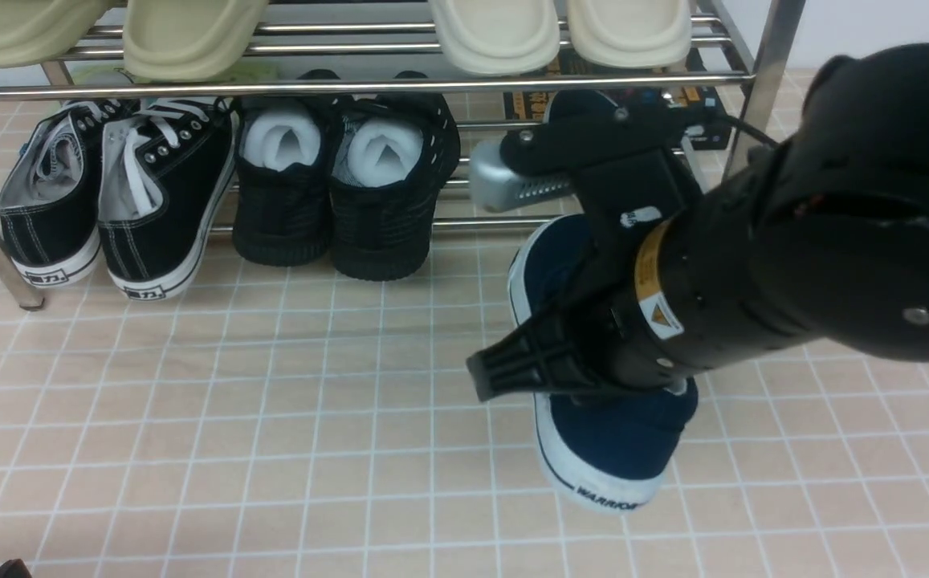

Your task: Take the shoes off the shelf from the light coffee tablecloth by hand.

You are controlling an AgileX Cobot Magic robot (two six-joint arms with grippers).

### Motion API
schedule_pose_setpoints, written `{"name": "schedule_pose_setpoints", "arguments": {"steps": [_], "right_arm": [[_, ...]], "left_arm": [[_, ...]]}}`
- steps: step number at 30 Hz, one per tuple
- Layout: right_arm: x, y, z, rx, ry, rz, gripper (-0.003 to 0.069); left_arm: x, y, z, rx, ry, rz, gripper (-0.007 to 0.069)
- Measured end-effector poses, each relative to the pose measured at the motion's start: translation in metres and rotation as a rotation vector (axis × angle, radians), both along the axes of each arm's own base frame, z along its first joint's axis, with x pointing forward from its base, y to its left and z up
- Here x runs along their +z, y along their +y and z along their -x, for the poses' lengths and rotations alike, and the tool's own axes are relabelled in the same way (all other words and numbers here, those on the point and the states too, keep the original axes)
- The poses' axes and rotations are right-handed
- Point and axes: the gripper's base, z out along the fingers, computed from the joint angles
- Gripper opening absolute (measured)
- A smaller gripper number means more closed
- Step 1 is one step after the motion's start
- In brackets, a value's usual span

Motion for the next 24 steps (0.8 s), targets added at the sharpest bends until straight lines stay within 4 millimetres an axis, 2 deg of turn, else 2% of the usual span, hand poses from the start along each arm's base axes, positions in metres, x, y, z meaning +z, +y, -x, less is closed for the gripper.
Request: {"name": "schedule_pose_setpoints", "arguments": {"steps": [11, 24], "right_arm": [[-0.003, 0.009, 0.007, 0.108, 0.046, -0.028, 0.0043], [-0.062, 0.038, -0.019, 0.083, 0.072, 0.086, 0.0043]], "left_arm": [[0.000, 0.000, 0.000, 0.000, 0.000, 0.000, 0.0243], [0.000, 0.000, 0.000, 0.000, 0.000, 0.000, 0.0243]]}}
